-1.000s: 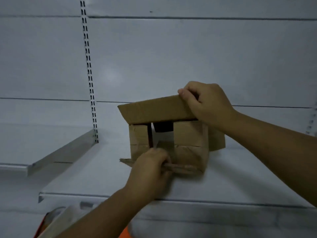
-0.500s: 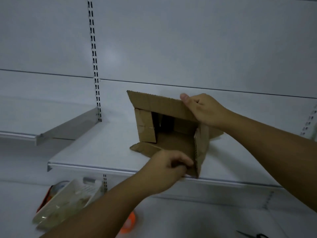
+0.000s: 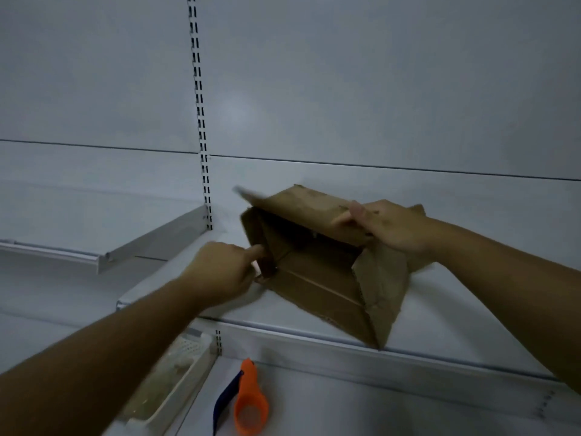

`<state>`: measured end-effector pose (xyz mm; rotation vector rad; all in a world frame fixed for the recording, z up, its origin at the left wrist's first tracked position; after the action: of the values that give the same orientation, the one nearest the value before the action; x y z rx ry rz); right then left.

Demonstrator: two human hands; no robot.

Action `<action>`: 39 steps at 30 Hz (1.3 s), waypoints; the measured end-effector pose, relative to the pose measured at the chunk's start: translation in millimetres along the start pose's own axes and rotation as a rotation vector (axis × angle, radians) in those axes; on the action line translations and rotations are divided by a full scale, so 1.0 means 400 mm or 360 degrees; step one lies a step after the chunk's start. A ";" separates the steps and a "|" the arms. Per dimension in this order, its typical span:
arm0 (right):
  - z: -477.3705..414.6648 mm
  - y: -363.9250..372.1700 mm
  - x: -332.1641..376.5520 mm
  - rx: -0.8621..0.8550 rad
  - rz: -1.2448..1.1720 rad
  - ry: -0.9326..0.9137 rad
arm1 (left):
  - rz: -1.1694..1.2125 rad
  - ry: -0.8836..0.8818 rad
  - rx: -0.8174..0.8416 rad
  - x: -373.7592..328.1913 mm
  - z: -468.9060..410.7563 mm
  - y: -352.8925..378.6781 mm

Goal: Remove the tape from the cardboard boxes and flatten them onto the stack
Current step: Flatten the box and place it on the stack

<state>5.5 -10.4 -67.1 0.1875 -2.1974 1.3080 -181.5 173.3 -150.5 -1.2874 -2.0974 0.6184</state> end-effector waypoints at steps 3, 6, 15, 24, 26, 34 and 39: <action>-0.008 0.106 -0.007 0.0201 -0.0298 -0.0020 | 0.0189 -0.0074 -0.0182 0.082 0.068 -0.059; 0.012 0.263 -0.037 0.0374 -0.0005 -0.0185 | 0.0429 -0.0506 -0.0408 0.098 0.073 -0.110; 0.055 0.197 -0.095 0.0127 -0.0443 0.0141 | 0.0652 -0.1112 0.0467 -0.014 -0.024 0.003; 0.128 0.089 -0.319 -0.0430 0.0720 0.1253 | 0.0303 -0.1167 0.0596 -0.083 -0.060 0.178; 0.124 0.092 -0.336 -0.0438 0.0628 0.1378 | 0.0317 -0.1127 0.0580 -0.078 -0.055 0.180; 0.129 0.088 -0.306 -0.0793 0.0591 0.1147 | 0.0432 -0.1241 0.0482 -0.064 -0.049 0.179; 0.147 0.049 -0.295 -0.1088 0.0118 0.1282 | 0.0667 -0.1415 0.0529 -0.061 -0.052 0.150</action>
<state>71.9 -69.0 -166.5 -0.5856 -1.7898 0.4496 -120.8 178.2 -181.2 -1.4008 -2.1947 1.9196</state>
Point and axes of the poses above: each hand's wrist, its own z-axis away from the middle knuckle, its own y-axis out of the palm, x = y × z, the point moved 1 cm from there along -z, towards the middle knuckle, and after that the axes turned 15 degrees about -x, right-handed, at the moved point
